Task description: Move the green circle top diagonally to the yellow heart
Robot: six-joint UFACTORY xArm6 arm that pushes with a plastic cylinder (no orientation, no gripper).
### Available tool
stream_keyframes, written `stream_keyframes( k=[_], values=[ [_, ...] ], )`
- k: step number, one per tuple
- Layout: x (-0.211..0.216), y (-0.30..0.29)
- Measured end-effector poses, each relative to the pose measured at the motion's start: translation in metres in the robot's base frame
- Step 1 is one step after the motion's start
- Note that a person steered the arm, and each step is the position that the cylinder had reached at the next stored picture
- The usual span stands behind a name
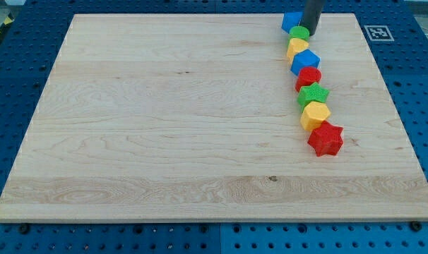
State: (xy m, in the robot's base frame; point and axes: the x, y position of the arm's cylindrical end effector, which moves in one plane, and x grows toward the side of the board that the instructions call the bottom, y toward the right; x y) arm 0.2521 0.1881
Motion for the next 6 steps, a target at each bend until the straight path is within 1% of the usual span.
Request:
stream_keyframes(
  k=[2, 3, 6],
  values=[
    [0.008, 0.036],
    [0.01, 0.041],
    [0.012, -0.002]
  ],
)
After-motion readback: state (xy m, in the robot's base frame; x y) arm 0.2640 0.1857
